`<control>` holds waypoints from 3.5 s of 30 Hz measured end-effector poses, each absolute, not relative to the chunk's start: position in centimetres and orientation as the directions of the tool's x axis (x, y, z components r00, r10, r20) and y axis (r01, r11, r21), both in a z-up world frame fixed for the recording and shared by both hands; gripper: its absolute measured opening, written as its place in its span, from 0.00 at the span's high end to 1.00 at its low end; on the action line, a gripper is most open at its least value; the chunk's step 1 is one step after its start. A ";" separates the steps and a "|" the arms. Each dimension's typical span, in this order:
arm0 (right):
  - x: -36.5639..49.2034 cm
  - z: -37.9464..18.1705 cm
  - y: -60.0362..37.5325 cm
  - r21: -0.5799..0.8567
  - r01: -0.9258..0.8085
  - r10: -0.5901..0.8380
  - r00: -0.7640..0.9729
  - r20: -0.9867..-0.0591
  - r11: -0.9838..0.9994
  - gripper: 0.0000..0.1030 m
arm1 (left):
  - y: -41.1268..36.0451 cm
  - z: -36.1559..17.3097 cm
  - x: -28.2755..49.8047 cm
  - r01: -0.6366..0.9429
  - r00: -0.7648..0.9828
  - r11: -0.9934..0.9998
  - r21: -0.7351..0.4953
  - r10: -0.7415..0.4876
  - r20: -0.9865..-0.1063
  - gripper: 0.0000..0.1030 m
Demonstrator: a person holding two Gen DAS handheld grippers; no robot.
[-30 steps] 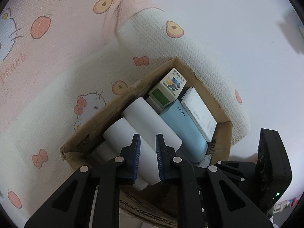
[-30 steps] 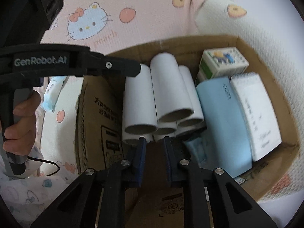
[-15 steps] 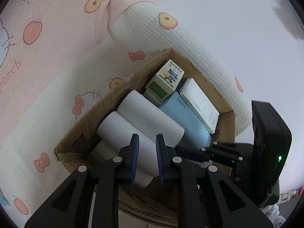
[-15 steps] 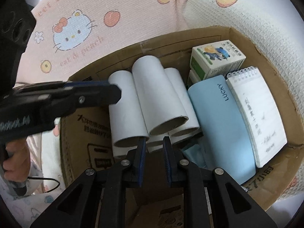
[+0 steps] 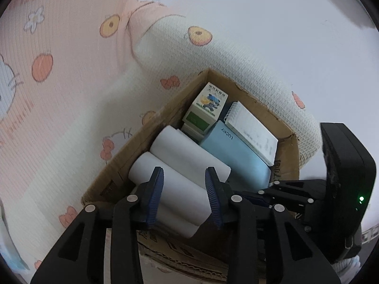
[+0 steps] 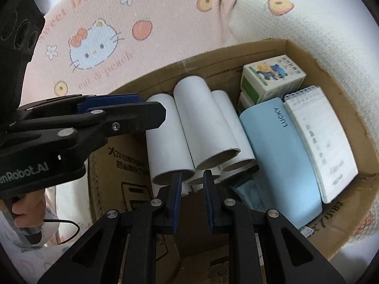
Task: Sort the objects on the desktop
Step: 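Withdraw both open tools up and away from the box, then move both open tools to the blue-and-white tissue pack on the sheet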
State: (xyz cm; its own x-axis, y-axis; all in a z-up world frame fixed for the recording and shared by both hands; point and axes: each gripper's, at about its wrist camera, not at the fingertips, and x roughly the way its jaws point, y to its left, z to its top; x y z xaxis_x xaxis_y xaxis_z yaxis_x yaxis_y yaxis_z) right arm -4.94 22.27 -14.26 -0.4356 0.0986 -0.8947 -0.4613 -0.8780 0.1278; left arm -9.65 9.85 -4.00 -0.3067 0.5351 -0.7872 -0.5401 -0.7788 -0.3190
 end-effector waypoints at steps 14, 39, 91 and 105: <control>-2.9 -11.1 19.3 0.111 -0.502 0.214 -0.545 -0.811 -0.858 0.85 | 9.5 -2.1 -6.5 -0.573 -0.420 -0.784 -0.241 0.532 -0.735 0.50; -0.8 -8.8 12.1 -0.245 -0.499 0.467 -0.387 -0.795 -0.831 0.84 | 2.3 0.4 -0.4 -0.474 -0.567 -0.860 -0.190 0.463 -0.681 0.33; -29.7 -27.4 -2.1 0.066 0.064 -0.090 -0.554 -0.828 -0.996 0.36 | -36.1 -17.4 -8.3 0.305 -0.507 -0.874 -0.377 0.186 -0.842 0.33; -29.9 -29.5 -1.4 0.173 0.017 -0.152 -0.575 -0.804 -0.985 0.36 | -36.3 -17.8 -7.5 0.295 -0.520 -0.911 -0.286 0.098 -0.849 0.33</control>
